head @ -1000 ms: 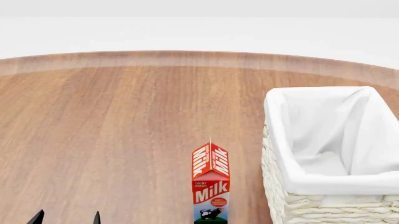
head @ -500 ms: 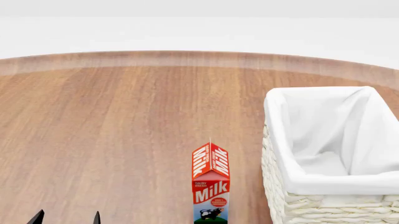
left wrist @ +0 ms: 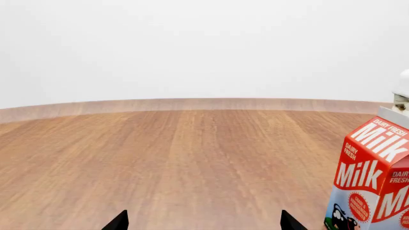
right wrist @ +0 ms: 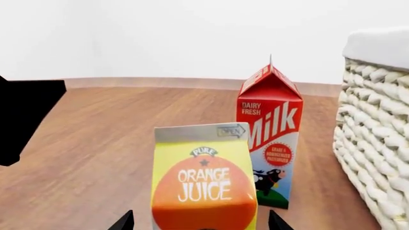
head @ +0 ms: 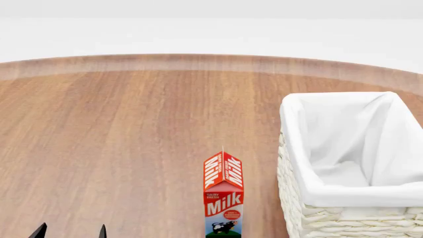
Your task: Pick up the orange juice, and put it in the basket.
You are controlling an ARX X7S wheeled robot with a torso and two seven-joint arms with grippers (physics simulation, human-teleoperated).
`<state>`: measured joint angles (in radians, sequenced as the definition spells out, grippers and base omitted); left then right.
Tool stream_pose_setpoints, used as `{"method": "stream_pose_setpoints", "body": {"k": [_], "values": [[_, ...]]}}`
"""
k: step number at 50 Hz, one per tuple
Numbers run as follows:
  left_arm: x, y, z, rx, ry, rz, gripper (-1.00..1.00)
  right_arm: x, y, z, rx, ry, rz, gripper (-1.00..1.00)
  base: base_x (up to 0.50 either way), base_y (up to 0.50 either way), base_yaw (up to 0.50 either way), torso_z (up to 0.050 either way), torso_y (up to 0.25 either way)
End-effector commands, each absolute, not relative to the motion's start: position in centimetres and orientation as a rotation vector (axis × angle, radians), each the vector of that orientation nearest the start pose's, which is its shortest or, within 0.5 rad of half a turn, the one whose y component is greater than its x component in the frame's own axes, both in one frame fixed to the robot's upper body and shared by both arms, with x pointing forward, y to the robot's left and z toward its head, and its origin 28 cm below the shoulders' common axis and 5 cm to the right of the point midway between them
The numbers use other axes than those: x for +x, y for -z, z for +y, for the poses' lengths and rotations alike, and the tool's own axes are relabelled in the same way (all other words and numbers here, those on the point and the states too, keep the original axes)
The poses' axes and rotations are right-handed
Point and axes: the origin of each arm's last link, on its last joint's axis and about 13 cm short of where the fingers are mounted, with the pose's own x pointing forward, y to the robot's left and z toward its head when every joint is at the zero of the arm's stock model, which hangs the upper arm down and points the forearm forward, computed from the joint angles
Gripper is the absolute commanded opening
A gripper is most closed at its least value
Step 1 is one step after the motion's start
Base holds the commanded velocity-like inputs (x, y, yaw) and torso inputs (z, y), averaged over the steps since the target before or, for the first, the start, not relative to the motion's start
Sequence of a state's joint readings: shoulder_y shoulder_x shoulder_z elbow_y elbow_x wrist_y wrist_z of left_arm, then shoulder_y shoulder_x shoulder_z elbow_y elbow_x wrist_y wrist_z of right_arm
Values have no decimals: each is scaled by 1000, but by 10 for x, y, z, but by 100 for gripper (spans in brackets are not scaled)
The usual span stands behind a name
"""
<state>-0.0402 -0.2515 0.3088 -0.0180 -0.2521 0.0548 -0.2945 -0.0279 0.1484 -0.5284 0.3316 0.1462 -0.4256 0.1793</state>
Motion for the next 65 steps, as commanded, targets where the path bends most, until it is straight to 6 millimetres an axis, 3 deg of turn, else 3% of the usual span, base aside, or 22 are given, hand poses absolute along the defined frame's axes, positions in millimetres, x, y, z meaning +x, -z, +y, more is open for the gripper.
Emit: {"method": "stream_pose_setpoints", "body": {"k": [1, 65], "values": [[211, -13, 205, 0, 0, 0, 100, 167, 45, -43, 17, -294, 12, 100, 0, 0, 0, 0, 0], [211, -13, 205, 0, 0, 0, 100, 179, 53, -38, 13, -290, 33, 100, 0, 0, 0, 0, 0]]}}
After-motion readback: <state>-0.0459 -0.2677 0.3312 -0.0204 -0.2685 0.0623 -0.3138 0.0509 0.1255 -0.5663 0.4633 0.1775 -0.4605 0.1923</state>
